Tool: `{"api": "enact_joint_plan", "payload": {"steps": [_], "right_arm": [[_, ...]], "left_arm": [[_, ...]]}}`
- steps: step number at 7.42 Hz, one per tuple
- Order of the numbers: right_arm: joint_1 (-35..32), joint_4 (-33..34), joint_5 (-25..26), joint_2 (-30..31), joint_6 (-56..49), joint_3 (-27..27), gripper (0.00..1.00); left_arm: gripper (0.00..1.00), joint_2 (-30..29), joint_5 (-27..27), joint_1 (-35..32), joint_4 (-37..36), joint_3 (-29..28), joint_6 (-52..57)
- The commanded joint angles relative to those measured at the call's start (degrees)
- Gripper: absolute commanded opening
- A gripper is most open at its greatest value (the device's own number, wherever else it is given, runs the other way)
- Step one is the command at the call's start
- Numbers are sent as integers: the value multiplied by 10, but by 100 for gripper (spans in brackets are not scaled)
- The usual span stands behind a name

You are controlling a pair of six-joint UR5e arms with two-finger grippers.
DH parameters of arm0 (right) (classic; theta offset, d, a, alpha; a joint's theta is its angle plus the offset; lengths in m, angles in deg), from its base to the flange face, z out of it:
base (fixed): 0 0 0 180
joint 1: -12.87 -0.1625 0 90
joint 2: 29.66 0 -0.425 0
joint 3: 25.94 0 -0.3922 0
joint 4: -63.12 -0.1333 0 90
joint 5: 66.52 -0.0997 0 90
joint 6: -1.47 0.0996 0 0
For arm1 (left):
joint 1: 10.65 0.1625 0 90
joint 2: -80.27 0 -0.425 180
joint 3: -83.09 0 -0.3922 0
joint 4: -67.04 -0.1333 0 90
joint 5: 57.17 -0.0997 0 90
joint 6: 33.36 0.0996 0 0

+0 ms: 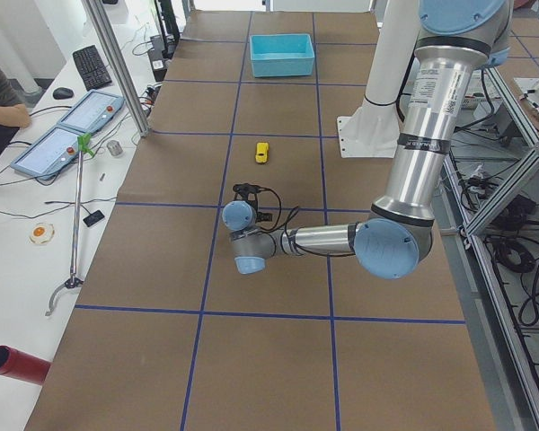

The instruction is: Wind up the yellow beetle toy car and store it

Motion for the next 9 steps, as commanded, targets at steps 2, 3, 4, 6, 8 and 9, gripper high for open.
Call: {"api": "enact_joint_plan", "payload": {"steps": [2, 3, 4, 6, 8, 9], "right_arm": [[0, 0, 0, 0, 0, 0, 100], [0, 0, 0, 0, 0, 0, 100], [0, 0, 0, 0, 0, 0, 100], [0, 0, 0, 0, 0, 2, 100], [0, 0, -3, -2, 0, -4, 100], [0, 2, -7, -3, -4, -13, 100]], "left_arm": [[100, -2, 0, -55, -129, 19, -14], [100, 1, -5, -65, -210, 55, -16], [100, 25, -8, -84, -321, 109, -13], [100, 45, -49, -115, -582, 199, -13], [100, 44, -86, -147, -660, 203, -12], [100, 45, -113, -161, -685, 217, -16]]}}
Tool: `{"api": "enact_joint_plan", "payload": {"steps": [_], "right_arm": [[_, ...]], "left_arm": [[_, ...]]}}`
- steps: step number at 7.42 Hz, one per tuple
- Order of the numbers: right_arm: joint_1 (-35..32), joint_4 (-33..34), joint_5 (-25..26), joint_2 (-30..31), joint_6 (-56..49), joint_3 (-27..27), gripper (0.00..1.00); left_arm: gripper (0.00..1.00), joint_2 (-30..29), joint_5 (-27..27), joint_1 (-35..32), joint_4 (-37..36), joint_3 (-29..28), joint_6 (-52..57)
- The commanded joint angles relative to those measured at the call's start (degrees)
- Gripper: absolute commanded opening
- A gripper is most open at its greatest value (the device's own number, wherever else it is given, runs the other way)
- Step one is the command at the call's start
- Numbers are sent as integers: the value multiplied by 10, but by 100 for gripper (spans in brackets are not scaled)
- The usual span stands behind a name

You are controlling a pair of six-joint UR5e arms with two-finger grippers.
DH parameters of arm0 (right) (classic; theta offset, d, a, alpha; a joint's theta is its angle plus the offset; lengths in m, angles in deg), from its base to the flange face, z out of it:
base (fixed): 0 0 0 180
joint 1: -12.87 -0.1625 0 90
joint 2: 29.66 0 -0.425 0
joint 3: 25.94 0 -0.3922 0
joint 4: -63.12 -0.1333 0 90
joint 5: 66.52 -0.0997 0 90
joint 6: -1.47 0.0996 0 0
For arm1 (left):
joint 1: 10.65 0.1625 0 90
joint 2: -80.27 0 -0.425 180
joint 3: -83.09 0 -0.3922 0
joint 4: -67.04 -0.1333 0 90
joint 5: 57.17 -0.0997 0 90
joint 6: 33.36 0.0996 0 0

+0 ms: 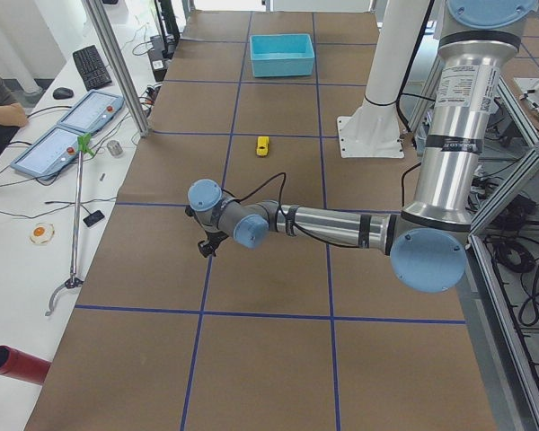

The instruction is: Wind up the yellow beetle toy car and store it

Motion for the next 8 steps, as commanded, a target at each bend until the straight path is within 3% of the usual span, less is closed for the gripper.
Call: {"api": "enact_joint_plan", "payload": {"steps": [1, 3, 5, 6, 8], "right_arm": [[24, 4, -7, -4, -3, -30, 100], [109, 7, -5, -20, -1, -50, 100], [179, 116, 0, -122, 2, -72, 100], [198, 158, 17, -179, 1, -73, 100], [283, 157, 71, -236, -1, -84, 100]], "left_arm": [[100, 1, -28, -36, -91, 19, -3], [100, 1, -29, -43, -100, 7, -4], [100, 4, -5, -69, -158, 7, -4], [100, 40, 19, -89, -151, 11, -3], [100, 45, 30, -99, -151, 18, -4]]}}
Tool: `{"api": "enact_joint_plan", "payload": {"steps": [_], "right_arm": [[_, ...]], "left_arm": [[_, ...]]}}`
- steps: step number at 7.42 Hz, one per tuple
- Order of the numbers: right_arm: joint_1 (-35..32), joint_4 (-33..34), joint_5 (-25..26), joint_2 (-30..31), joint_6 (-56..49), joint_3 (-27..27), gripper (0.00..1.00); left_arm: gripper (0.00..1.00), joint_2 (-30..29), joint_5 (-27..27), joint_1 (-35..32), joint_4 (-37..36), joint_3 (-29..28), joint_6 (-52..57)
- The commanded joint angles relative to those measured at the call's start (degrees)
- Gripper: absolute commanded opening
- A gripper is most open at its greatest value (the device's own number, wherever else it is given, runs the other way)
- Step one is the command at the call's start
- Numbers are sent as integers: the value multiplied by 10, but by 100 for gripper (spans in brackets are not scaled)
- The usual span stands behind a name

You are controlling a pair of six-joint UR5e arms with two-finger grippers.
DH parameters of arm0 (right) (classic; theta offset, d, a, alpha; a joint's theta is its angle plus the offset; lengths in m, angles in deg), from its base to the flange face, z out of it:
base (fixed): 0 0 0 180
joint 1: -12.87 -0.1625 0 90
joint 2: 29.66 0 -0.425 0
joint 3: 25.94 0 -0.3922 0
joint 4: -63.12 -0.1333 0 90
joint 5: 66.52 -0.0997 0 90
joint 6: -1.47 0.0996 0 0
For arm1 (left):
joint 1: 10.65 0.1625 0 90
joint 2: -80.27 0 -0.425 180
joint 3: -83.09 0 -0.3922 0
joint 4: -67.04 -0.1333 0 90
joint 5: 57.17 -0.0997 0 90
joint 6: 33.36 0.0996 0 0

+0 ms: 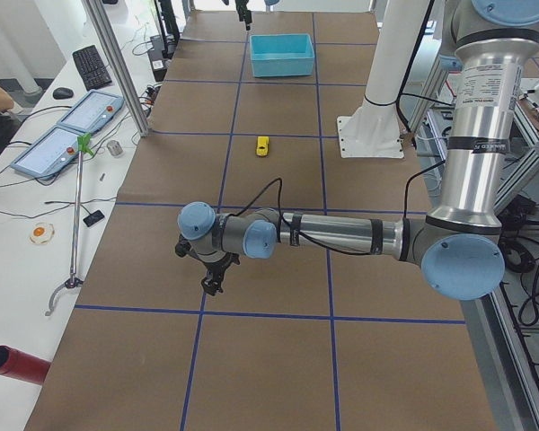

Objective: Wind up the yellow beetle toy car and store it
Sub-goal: 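Move the right gripper over the yellow car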

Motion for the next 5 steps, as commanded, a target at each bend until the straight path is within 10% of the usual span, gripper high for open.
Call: {"api": "enact_joint_plan", "payload": {"steps": [1, 5], "right_arm": [[88, 8, 57, -65, -4, -6, 100], [175, -45, 126, -83, -11, -34, 100]], "left_arm": [[100, 7, 5, -6, -1, 3, 0], [100, 0, 2, -5, 0, 5, 0]]}}
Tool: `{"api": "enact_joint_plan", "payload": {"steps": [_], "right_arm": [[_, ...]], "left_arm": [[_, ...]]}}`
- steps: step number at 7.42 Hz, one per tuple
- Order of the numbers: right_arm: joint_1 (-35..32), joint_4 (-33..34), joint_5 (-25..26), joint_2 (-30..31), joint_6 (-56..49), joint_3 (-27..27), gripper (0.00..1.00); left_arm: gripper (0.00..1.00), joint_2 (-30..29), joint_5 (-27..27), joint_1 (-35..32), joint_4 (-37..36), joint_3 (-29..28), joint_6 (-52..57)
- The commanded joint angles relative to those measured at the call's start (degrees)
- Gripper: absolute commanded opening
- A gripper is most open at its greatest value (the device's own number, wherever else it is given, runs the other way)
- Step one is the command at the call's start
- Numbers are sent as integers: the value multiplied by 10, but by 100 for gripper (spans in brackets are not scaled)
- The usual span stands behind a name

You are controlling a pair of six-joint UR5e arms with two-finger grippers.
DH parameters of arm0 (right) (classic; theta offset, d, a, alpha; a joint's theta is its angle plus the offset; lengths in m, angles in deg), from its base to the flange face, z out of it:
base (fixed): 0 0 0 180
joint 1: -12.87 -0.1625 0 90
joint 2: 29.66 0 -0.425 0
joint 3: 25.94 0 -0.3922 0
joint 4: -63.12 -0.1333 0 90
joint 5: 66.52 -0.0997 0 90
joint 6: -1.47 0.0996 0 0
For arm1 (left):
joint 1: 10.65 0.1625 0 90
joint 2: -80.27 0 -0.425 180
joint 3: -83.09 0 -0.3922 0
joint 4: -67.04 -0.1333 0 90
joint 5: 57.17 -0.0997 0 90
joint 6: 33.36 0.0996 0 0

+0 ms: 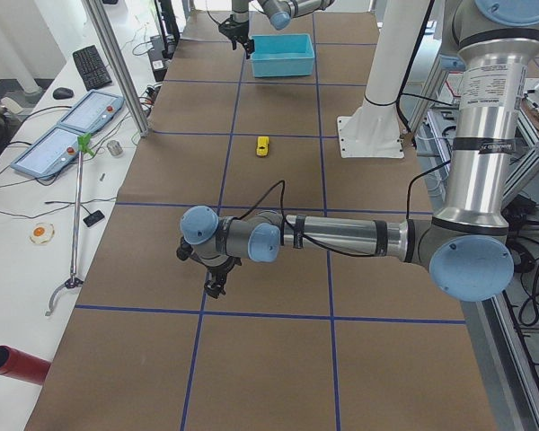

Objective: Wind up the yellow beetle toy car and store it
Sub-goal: 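Move the right gripper over the yellow car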

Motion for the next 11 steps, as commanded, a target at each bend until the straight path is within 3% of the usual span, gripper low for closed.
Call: {"api": "enact_joint_plan", "payload": {"steps": [1, 3, 4, 5, 9, 11], "right_arm": [[32, -6, 12, -14, -1, -19, 100], [71, -5, 11, -50, -1, -10, 100], [82, -7, -8, -75, 0, 22, 100], [80, -8, -62, -91, 0, 15, 100], [115, -12, -77, -140, -40, 18, 100], [127, -106, -69, -124, -41, 23, 99]], "left_arm": [[100, -2, -2, 0, -1, 3, 0], [100, 1, -2, 0, -1, 3, 0], [100, 3, -2, 0, -1, 3, 0], [100, 5, -2, -1, -1, 3, 0], [100, 6, -2, -2, -1, 3, 0], [100, 6, -2, -2, -1, 3, 0]]}}
